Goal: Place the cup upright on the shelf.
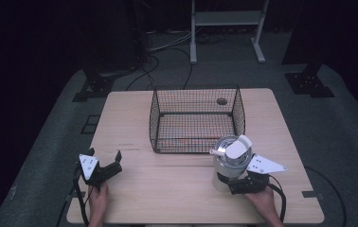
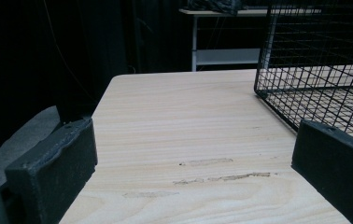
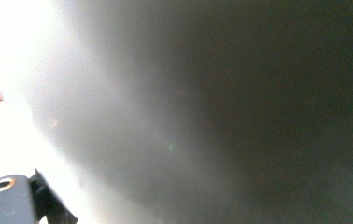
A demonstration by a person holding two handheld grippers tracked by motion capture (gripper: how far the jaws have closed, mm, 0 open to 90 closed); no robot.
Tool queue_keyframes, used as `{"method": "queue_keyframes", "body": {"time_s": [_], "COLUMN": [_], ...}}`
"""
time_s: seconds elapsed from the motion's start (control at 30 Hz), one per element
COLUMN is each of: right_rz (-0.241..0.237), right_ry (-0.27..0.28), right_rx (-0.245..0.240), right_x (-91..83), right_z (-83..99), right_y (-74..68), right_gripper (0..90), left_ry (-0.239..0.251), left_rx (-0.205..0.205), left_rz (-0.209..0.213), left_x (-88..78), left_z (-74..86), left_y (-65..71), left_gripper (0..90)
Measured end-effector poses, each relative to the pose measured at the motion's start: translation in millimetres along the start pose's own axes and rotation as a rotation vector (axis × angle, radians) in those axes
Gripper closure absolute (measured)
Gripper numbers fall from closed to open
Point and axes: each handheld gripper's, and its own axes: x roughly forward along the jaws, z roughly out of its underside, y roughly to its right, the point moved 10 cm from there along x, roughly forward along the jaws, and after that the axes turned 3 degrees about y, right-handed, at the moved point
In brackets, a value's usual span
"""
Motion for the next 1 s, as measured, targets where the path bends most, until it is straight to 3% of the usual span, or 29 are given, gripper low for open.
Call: {"method": "queue_keyframes", "body": {"time_s": [0.43,1.0], "right_rz": [0.011,0.002], "right_ry": [-0.024,0.025], "right_rx": [0.010,0.036], "right_x": [-0.2,0.8], "right_z": [-0.5,-14.0], "right_y": [0.1,4.5], "right_gripper": [7.7,7.8], "left_ry": [0.005,0.004], "left_rx": [-0.011,-0.015], "left_rz": [0.004,0.005], "left_x": [0.0,-0.3], "left_z": [-0.4,-0.4], "left_y": [-1.1,-1.5], "left_gripper": [0.0,0.0]}}
